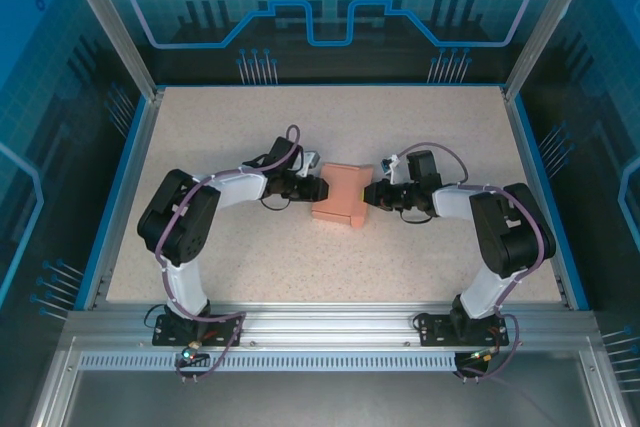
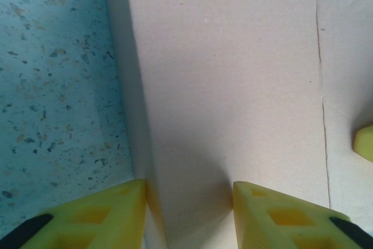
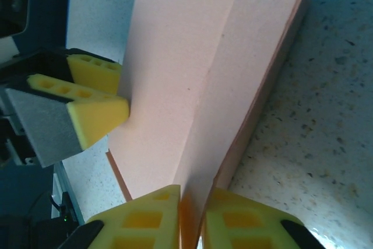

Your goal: Fold the paper box

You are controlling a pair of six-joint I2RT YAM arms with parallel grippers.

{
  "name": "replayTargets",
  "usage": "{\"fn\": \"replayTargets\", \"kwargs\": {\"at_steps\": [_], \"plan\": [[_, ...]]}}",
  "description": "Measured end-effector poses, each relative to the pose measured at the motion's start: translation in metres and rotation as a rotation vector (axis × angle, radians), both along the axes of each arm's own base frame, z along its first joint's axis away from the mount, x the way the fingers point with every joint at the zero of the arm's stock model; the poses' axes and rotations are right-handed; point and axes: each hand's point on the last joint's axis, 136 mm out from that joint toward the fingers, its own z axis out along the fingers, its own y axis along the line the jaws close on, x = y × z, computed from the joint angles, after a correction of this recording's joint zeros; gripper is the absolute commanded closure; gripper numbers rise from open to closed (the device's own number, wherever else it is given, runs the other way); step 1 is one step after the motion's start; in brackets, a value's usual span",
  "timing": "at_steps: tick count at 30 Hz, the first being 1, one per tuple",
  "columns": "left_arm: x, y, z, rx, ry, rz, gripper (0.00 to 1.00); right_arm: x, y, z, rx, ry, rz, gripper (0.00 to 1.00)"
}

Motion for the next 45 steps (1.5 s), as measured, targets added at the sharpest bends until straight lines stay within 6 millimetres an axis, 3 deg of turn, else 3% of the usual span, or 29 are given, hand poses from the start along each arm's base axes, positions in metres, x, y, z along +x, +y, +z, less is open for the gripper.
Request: {"fn": "replayTargets", "kwargs": {"at_steps": [8, 29, 45], "plan": [[0.001, 0.002, 0.0, -0.026, -0.001, 0.007, 0.64, 0.0, 0.003, 0.005, 0.031, 0.001, -0.017, 0.86], [0.002, 0.0, 0.005, -0.084, 0.008, 0.007, 0.64, -0.005, 0.013, 0.042, 0.055, -0.057, -0.017, 0.86], [0.001, -0.002, 0.006, -0.112, 0.015, -0.006, 0.62, -0.008, 0.018, 0.052, 0.035, -0.068, -0.016, 0.86]]}}
